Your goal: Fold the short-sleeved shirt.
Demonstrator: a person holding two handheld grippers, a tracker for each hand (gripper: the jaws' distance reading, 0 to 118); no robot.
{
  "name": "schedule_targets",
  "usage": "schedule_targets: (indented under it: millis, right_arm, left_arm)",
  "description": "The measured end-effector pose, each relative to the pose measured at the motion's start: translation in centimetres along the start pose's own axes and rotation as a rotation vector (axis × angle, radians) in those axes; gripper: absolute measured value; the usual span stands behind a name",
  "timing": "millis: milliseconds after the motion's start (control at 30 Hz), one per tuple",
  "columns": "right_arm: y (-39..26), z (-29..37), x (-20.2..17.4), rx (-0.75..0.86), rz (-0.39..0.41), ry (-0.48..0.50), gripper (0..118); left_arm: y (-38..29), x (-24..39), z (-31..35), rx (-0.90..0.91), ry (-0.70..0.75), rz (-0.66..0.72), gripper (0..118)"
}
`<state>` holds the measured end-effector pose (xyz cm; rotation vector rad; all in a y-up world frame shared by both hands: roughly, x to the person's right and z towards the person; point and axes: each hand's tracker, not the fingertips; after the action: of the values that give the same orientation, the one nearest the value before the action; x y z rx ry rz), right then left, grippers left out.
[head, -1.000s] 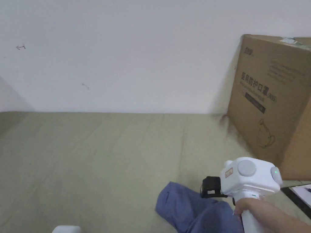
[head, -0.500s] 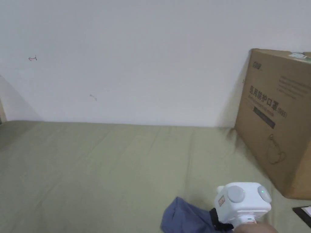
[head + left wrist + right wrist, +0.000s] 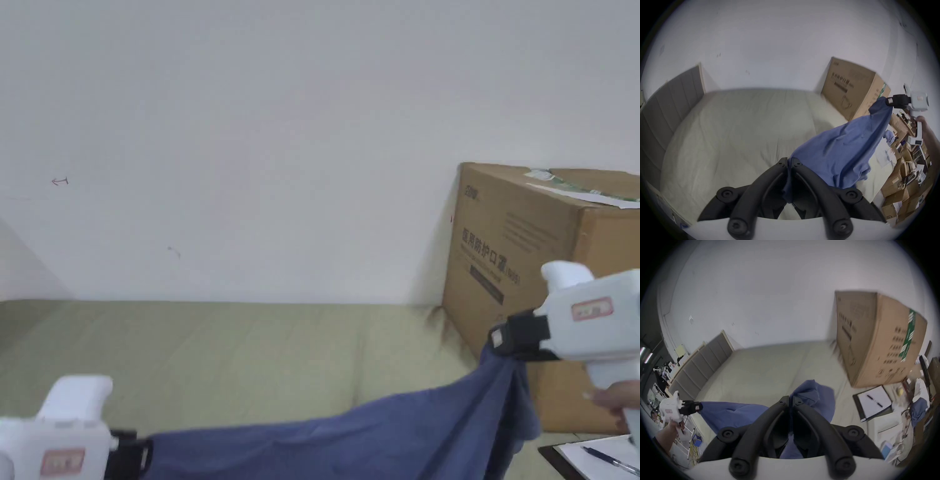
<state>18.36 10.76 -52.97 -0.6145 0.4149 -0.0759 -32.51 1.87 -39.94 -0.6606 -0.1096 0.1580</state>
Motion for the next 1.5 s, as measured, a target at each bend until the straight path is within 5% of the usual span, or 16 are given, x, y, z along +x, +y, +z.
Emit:
schedule_targets:
  millis: [133, 300, 533, 900, 1133, 1267, 1400, 1500]
  right_arm:
    - [4.3, 5.8, -1.2, 0.111, -0.013, 0.004, 2]
    - [10.0, 8.6, -3.1, 0.183, 0.029, -0.044, 2]
    - [17.5, 7.2, -5.0, 0.257, 0.005, -0.131, 2]
    - [24.5, 5.7, -8.9, 0.443, 0.100, -0.182, 2]
    - [18.3, 0.5, -9.0, 0.414, 0.108, -0.217, 2]
    - [9.2, -4.7, -6.8, 0.268, -0.040, -0.127, 2]
    - [-2.8, -8.7, -5.8, 0.113, -0.003, -0.104, 2]
    - [-12.0, -8.4, -5.2, 0.036, -0.056, -0.079, 2]
  left_arm:
    - [7.1, 0.1, 4.2, 0.103, -0.017, 0.092, 1]
    - [15.1, 1.4, 8.0, 0.229, 0.096, -0.045, 1]
    - [23.1, 0.5, 9.2, 0.345, 0.146, 0.042, 1]
    - [27.8, -0.9, 8.6, 0.549, 0.269, 0.045, 1]
    - [22.2, -1.9, 4.2, 0.516, 0.241, 0.083, 1]
    - [14.1, -2.5, -0.2, 0.383, 0.188, 0.115, 1]
    - [3.7, -1.9, -3.7, 0.236, 0.177, 0.066, 1]
    - [-4.0, -1.6, -3.6, 0.159, 0.149, 0.093, 1]
